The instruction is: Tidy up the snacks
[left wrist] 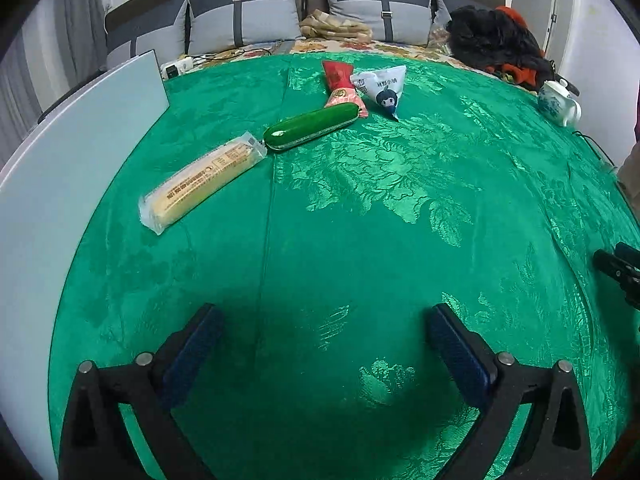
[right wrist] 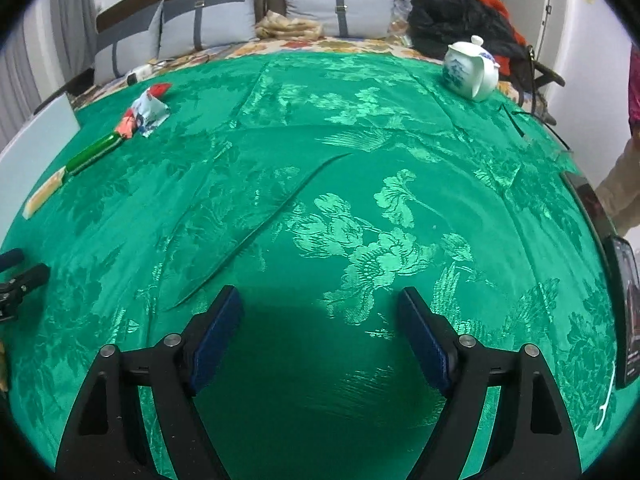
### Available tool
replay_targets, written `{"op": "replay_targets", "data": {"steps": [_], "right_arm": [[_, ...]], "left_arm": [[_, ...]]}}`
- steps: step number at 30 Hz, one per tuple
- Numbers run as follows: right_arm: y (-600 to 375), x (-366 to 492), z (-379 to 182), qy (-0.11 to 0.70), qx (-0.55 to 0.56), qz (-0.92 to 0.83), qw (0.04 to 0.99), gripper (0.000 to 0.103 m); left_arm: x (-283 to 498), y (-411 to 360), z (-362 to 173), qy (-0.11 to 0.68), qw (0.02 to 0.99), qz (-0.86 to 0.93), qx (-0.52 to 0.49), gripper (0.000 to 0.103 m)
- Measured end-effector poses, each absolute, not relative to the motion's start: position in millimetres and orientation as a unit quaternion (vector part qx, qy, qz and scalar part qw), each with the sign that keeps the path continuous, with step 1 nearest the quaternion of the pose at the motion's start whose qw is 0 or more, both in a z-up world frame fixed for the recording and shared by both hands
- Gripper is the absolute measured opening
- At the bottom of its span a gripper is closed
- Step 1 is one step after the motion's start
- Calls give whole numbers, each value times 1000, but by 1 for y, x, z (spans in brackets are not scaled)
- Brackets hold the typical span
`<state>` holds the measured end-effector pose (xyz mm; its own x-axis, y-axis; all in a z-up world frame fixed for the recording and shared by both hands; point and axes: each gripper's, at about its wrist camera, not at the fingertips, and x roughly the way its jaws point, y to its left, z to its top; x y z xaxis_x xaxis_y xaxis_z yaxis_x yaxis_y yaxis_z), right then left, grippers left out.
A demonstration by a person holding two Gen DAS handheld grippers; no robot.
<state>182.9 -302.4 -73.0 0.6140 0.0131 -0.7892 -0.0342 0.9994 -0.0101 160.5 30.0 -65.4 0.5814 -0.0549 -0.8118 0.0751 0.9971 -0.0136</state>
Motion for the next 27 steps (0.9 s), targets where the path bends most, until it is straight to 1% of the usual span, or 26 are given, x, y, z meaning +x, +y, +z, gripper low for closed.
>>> {"op": "replay_targets", "data": {"steps": [27], "right_arm": [[-307, 182, -75, 440, -9, 9, 898, 85]], "left_arm": [[167, 32, -67, 457, 889, -36, 11, 103]]}}
